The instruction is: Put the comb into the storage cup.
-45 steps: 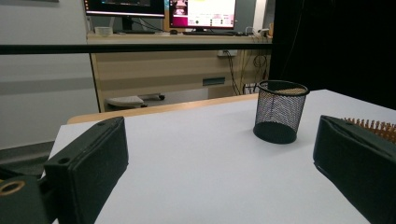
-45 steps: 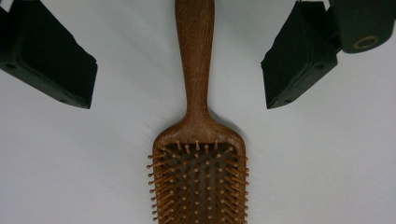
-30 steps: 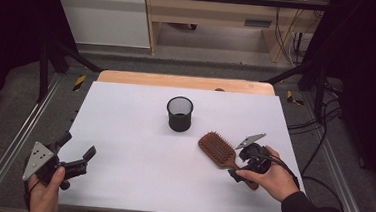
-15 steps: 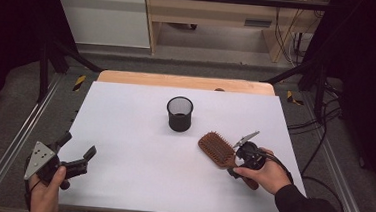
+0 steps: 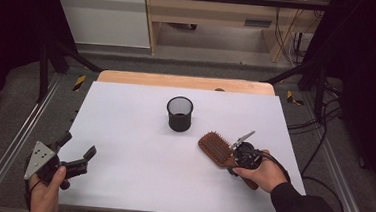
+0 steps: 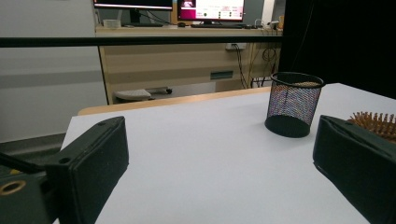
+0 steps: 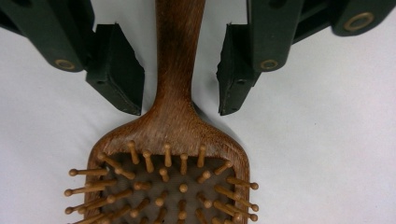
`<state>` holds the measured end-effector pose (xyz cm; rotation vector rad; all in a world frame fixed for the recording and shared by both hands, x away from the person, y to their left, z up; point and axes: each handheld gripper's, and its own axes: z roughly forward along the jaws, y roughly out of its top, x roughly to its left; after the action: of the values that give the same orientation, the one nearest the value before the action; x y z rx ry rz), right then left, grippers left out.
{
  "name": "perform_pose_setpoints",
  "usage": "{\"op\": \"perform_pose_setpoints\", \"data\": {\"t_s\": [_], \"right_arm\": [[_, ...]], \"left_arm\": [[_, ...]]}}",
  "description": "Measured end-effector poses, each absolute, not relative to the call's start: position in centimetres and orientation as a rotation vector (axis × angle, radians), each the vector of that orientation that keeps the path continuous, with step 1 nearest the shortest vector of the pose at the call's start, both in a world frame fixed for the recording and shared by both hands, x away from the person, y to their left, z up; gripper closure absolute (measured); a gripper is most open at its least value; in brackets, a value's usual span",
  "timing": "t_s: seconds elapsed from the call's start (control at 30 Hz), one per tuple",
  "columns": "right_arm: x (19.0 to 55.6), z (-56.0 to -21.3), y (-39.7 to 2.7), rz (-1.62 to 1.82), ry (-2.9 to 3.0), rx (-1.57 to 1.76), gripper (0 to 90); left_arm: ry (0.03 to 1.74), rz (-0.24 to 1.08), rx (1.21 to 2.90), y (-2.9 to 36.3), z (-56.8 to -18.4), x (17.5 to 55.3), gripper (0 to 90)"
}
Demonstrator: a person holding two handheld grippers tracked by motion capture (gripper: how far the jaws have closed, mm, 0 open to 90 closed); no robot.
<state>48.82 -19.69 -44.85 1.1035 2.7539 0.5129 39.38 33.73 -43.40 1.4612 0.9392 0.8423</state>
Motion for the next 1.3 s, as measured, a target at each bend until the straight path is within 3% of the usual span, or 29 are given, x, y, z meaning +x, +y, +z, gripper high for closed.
{"op": "perform_pose_setpoints", "data": {"t_s": [0.6, 0.93, 1.3], "right_arm": [[48.7, -45.1, -19.5, 0.459, 2.738, 1.152, 72.6], [48.2, -45.0, -19.5, 0.484, 2.718, 1.104, 73.3], [45.6, -41.1, -19.3, 0.941, 2.486, 0.992, 73.4]], "left_arm": [[0.931, 0.847, 1.476, 33.4, -43.4, 39.4, 4.0], [0.940, 0.853, 1.475, 33.5, -43.4, 39.4, 4.1], [0.904, 0.830, 1.499, 31.9, -42.6, 38.9, 3.7]]}}
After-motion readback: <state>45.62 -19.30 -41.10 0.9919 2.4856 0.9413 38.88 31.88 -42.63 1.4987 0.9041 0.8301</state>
